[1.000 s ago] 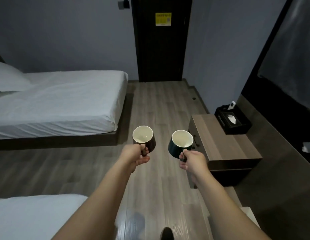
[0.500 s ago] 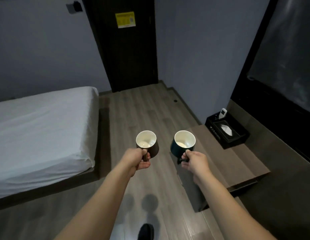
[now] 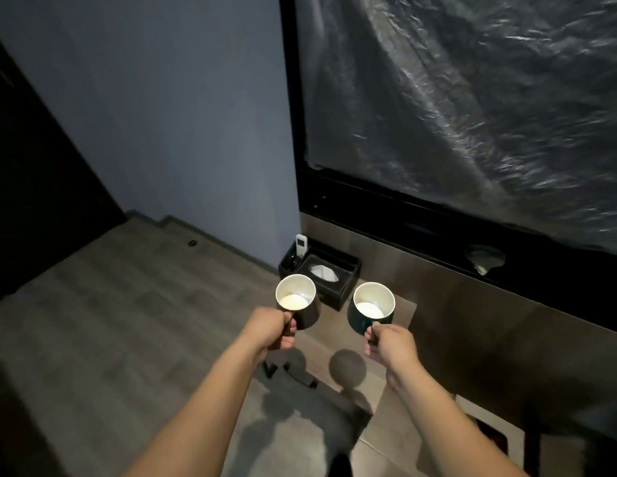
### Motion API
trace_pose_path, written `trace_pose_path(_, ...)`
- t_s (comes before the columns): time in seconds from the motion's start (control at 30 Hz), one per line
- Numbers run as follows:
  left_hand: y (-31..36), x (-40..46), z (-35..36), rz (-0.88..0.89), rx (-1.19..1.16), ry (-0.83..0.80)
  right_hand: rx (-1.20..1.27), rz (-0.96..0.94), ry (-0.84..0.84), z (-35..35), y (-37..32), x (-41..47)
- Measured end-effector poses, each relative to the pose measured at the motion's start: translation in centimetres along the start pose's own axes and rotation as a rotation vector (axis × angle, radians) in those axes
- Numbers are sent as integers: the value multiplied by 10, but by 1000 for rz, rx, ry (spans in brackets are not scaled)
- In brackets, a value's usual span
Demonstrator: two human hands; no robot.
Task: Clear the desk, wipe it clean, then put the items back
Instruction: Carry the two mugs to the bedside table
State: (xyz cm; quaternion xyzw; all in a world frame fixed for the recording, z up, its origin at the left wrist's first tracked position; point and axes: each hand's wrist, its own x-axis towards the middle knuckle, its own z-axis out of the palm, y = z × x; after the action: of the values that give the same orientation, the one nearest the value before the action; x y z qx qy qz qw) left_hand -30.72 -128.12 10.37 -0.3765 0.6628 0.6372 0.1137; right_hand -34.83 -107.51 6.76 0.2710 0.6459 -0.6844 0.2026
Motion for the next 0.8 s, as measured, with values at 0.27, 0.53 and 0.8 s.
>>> trace_pose_path(0.27,43,107,85,-66,114,-164,152,133,174,-9,-14,104)
trace_pose_path(0.53,7,261,175,-116,130,-232,227,183,272,1,9,217)
trace_pose_path(0.8,-29,364,221,-81,178,-212,251,203,371,7,37,315)
